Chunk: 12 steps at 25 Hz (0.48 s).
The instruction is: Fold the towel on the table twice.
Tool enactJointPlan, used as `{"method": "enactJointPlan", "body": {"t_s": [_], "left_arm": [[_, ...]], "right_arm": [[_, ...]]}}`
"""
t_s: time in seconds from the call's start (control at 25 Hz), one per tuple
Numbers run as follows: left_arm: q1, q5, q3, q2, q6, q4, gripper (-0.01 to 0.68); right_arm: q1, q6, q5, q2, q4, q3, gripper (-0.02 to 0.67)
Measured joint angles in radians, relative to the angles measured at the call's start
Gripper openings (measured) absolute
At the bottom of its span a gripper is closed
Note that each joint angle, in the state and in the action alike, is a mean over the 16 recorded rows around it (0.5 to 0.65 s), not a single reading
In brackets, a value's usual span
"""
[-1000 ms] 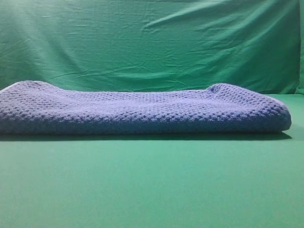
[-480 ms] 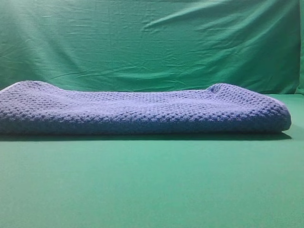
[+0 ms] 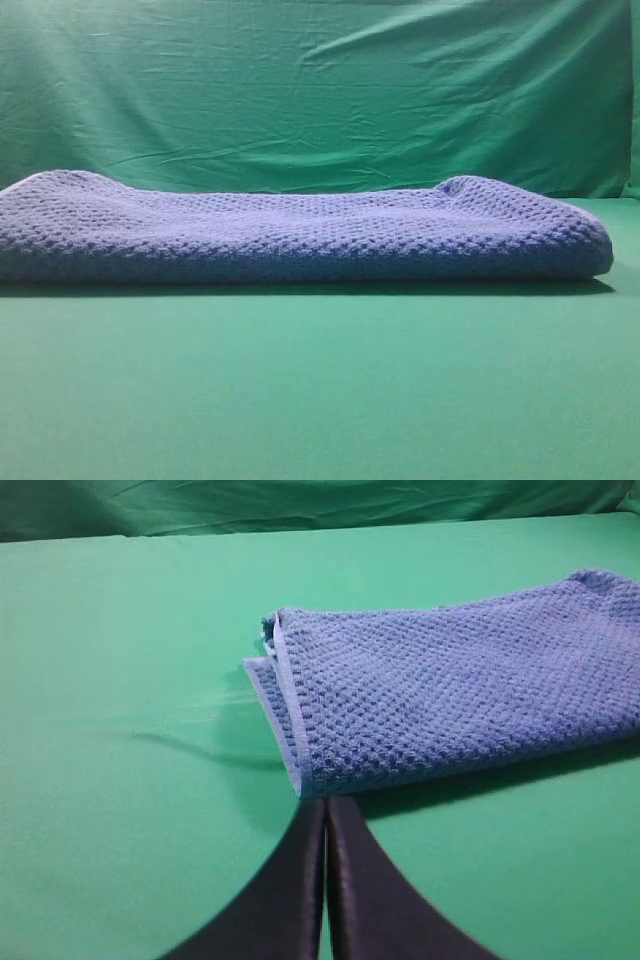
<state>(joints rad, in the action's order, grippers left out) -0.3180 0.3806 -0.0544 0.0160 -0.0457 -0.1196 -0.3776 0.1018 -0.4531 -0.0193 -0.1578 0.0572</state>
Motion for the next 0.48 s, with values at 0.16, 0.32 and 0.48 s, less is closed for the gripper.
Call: {"method": "enactJointPlan", "body": {"t_s": [0.16, 0.32, 0.48], "left_arm": [[0.000, -0.017, 0.028, 0.000, 0.000, 0.000, 0.000], [0.000, -0.033, 0.054, 0.000, 0.000, 0.001, 0.000], [0.000, -0.045, 0.068, 0.000, 0.000, 0.001, 0.000]], "right_arm": [[0.000, -0.001, 0.013, 0.000, 0.003, -0.026, 0.000], [0.000, -0.001, 0.043, 0.000, 0.007, -0.051, 0.000], [0.000, -0.001, 0.073, 0.000, 0.012, -0.074, 0.000]]}}
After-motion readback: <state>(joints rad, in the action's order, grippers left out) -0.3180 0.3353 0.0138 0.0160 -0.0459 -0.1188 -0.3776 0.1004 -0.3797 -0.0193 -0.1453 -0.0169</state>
